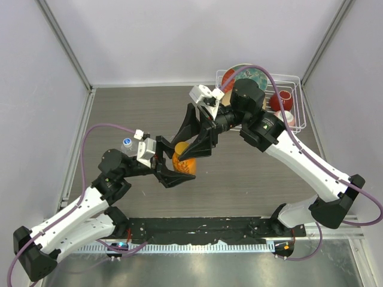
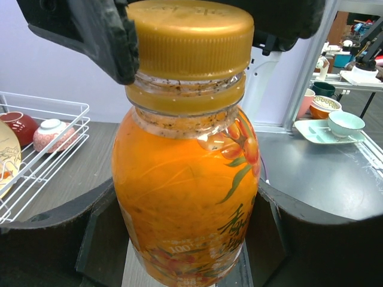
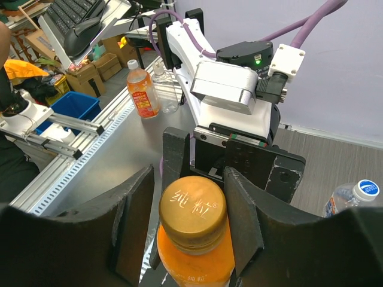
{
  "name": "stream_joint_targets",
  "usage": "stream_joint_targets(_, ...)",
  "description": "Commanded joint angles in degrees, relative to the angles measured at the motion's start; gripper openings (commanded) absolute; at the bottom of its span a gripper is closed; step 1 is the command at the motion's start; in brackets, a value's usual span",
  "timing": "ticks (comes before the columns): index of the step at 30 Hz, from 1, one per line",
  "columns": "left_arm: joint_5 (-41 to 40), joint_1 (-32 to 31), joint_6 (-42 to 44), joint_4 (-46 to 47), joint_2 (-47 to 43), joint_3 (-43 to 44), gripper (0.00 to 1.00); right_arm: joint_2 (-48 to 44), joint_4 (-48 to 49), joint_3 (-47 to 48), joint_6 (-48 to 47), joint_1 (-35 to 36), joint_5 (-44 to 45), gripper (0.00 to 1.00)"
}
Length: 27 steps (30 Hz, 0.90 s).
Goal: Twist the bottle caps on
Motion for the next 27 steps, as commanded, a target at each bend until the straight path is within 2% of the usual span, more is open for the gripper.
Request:
stream_joint_targets(1,-1.4,0.3,-0.4,2.7,-1.1,1.7,0.00,-1.7,2.7,-0.1,1.4,-0.2,-0.6,0.55)
stream_joint_targets(20,-3.3,0.9,-0.9,2.7,-1.6,1.5,0.00,-1.2,3.9,-1.0,2.9,-0.2,-0.1,0.51)
stream_joint_targets(25,-4.6,1.1,-0.5,2.6,-1.4,1.7,0.00,-1.0,3.7,-1.3,3.2,-0.2,0.2,0.44)
stream_joint_targets(27,-5.6,1.2,-0.2,2.6,-1.4,1.7,0.00,-1.1,3.7,-1.6,3.3,-0.2,0.3,0.38)
